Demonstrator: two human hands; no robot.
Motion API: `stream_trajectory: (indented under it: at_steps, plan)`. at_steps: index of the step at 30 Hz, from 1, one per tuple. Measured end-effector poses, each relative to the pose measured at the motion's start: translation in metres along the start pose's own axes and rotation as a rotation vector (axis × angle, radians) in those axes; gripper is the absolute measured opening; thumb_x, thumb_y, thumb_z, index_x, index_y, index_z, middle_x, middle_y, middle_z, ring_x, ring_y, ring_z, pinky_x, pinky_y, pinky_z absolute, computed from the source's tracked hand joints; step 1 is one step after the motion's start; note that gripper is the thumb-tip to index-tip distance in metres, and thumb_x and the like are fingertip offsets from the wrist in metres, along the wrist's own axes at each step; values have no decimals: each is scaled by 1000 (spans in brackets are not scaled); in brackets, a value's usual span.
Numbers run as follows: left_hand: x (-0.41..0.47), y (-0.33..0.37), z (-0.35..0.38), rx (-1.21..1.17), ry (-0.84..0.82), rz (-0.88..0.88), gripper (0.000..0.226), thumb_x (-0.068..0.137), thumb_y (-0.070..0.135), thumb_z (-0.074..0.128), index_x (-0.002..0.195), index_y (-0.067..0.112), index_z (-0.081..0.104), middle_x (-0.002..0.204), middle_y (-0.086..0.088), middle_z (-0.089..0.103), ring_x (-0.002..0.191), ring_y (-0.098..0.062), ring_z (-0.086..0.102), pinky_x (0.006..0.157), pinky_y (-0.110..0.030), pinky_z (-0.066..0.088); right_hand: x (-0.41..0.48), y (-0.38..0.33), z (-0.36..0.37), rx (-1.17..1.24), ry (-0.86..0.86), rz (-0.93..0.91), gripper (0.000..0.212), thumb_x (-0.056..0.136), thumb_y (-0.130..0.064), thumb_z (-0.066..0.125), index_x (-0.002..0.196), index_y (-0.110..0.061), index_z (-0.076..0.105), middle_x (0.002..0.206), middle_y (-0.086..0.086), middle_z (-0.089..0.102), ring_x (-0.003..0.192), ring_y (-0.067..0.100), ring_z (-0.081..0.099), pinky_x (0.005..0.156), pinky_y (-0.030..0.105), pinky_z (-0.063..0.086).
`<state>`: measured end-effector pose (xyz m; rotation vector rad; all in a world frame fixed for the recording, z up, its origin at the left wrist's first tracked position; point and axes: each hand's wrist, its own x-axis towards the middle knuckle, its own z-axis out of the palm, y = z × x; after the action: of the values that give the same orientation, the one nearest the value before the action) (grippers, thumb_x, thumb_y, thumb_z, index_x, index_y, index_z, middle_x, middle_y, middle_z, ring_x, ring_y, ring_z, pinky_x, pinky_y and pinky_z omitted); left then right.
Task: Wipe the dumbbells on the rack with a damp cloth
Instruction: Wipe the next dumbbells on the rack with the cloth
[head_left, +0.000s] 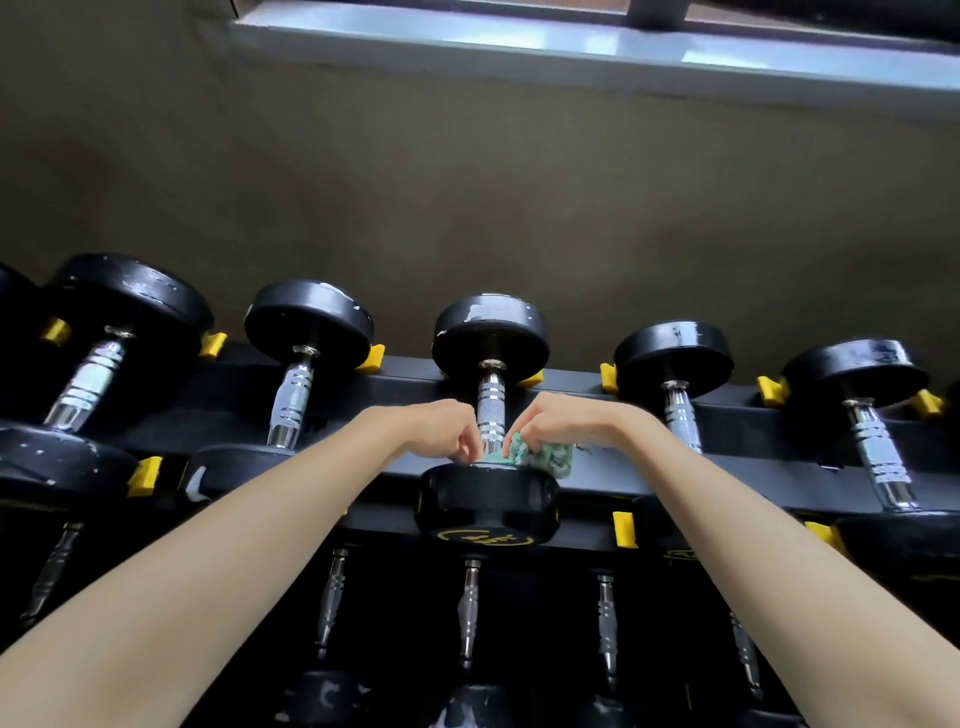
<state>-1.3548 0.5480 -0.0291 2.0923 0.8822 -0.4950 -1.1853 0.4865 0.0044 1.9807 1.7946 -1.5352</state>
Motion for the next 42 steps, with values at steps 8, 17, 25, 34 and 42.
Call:
stream_trajectory:
  at_steps: [8,17,25,34,42]
  plan:
    - [-11,30,-29,153,-92,78,19,85,0,59,96,8,72,93,-6,65,82,-12,53,73,-23,41,-2,2,-12,15,19,-39,60,47,-16,42,95,20,51,86,32,37,74,26,33,60,33,26]
    - [-39,37,-32,161,5,52,18,84,5,62,97,12,73,102,-6,69,88,-10,54,78,-26,46,-22,-12,-12,93,63,-21,33,64,-9,46,82,19,49,69,7,29,61,14,22,56,26,23]
    - [-71,42,-15,69,69,9,20,85,5,58,97,11,73,96,-5,70,84,-7,58,76,-18,46,-34,-13,-3,247,10,-18,64,50,-23,47,101,16,53,86,21,59,74,30,51,57,29,36]
    - [-102,54,-39,-768,235,187,12,89,4,56,89,6,68,89,2,69,87,-6,65,83,-25,54,-66,9,-16,969,95,-107,38,68,-13,40,87,-10,73,100,12,68,81,22,60,64,28,46]
    - [-88,83,-32,-747,646,283,15,86,-6,56,81,6,64,79,-10,65,64,-8,63,67,-18,55,-76,6,-11,1351,120,-63,25,87,-8,33,94,-8,57,84,8,62,67,14,57,60,24,46]
